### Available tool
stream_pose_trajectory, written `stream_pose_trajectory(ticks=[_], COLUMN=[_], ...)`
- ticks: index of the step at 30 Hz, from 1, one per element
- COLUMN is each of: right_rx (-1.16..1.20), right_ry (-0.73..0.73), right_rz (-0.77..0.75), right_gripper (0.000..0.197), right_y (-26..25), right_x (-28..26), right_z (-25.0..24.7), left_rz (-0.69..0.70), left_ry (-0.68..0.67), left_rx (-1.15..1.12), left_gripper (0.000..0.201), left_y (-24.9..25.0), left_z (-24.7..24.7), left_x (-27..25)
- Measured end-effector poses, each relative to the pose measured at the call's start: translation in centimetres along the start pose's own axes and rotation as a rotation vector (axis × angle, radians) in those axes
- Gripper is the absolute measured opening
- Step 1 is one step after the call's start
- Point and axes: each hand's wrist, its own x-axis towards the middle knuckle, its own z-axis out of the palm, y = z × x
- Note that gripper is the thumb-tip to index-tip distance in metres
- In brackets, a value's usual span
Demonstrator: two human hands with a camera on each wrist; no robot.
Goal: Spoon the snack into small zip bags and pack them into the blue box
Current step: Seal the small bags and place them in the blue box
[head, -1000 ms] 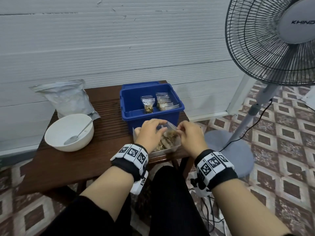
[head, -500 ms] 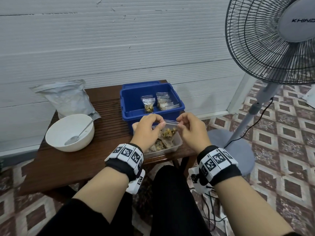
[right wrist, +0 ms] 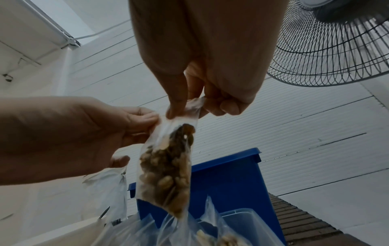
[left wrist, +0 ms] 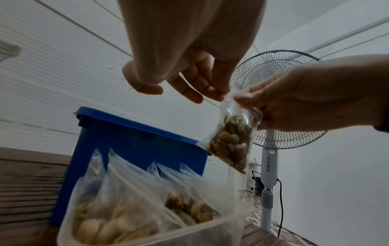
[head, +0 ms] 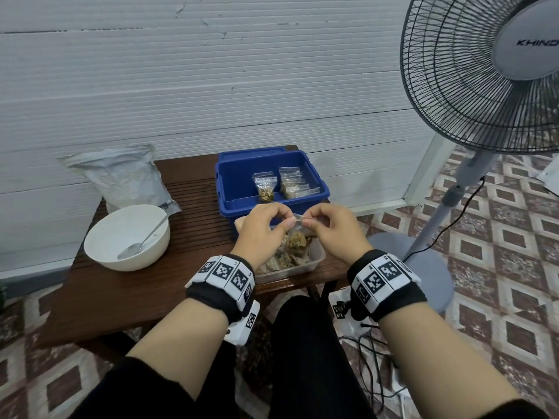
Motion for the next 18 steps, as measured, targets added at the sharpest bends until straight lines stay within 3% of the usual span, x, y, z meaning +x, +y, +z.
stream_pose_trajectory(ticks=[5, 9, 16, 18], right_rx=[-0.034, -0.004, -0.051, -0.127], right_ry=[-0.063, 0.024, -0.063, -0.081], right_rz=[-0.025, 0.021, -0.041, -0.091], right_gripper=[0.022, 0.041, 0.022, 0.025], right_y=[-0.2, 1.2, -1.1, -2.0], right_x=[0.1, 0.4, 3.7, 5.4], right_z=[-0.9, -2.3, -1.2, -0.1], left_rz=[-0.031, -0.139, -0.098, -0.068], left_ry=[0.031, 0.125, 0.083, 0.078], left_rx=[-0.022, -0.19, -0.157, -0.157], left_gripper=[0.022, 0.014, 0.011, 0.013], left_y=[-0.3, -1.6, -3.2, -3.2], left_z=[-0.6, -3.4, -6.1, -6.5], left_x=[-0.2, 0.4, 2.6, 3.3])
